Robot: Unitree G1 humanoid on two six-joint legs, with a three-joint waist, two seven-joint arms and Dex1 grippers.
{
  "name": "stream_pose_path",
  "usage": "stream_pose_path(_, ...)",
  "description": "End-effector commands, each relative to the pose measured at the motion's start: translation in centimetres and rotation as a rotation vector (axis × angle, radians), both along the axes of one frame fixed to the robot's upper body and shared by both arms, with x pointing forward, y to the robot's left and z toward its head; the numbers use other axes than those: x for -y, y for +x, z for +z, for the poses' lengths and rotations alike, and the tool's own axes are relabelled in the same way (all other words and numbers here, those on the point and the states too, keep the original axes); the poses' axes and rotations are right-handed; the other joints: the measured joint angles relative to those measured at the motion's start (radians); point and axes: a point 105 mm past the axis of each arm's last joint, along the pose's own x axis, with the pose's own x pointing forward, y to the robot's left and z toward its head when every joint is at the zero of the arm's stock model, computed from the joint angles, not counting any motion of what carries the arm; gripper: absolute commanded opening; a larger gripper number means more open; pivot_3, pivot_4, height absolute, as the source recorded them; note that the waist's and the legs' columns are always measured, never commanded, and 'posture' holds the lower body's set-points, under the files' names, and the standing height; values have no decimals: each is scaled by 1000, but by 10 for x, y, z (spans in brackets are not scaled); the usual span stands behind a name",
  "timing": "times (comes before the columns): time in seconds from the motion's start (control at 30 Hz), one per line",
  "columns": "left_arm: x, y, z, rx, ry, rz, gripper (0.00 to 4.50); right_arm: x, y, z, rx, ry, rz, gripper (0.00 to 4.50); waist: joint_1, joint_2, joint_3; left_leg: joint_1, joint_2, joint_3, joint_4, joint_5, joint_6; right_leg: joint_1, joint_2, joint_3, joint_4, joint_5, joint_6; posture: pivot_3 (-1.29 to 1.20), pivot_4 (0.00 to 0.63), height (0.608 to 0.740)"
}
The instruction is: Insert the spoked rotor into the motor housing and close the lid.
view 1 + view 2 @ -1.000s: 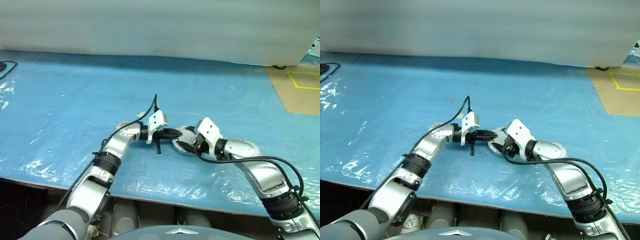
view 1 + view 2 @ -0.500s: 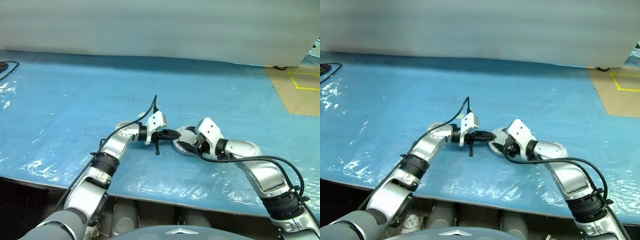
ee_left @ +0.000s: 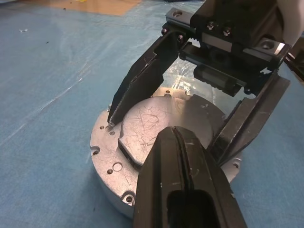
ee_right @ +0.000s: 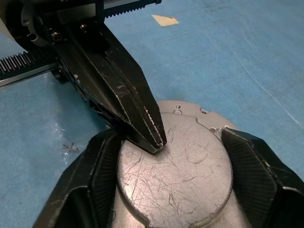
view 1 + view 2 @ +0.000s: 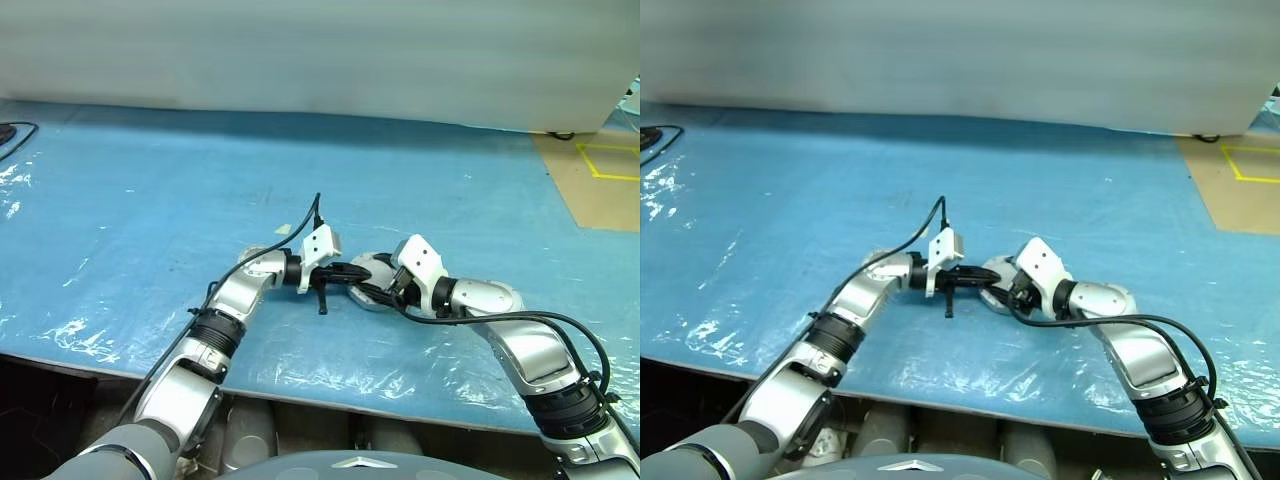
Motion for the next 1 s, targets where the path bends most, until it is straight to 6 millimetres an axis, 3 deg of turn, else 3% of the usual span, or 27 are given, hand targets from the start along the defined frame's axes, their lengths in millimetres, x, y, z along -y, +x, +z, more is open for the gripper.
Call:
stream_pose_path(0.03, 1, -5, -17, -35, 61, -16, 0, 9, 5, 1, -4, 16, -61, 4414, 0, 0, 0, 0, 0, 0, 0, 0, 0, 0, 0, 0, 0, 0, 0, 0, 150, 740)
stream_pose_path(0.27, 1, -7, -19, -35, 71, -23, 0, 4, 4, 18, 52, 60, 1, 4414, -2, 0, 0, -1, 0, 0, -1, 0, 0, -1, 0, 0, 0, 0, 0, 0, 150, 740)
stream_pose_path(0.47, 3, -9, -19, -39, 66, -28, 0, 19, 9, 39, 100, 98, -14, 4414, -2, 0, 0, -4, 0, 0, -1, 0, 0, -4, 0, 0, -1, 0, 0, 0, 150, 740)
stream_pose_path(0.7, 4, -9, -20, -35, 67, -27, 0, 41, 8, 40, 80, 92, -53, 4414, -2, 0, 0, -5, 0, 0, -2, 0, 0, -6, 1, -1, 0, 0, 0, 0, 150, 740)
stream_pose_path(1.0, 6, -9, -19, -31, 65, -36, 0, 52, 1, 38, 33, 137, -102, 4414, -2, 0, 0, -4, -1, 0, -2, 0, 0, -4, 1, -1, 0, 0, 0, 0, 150, 740)
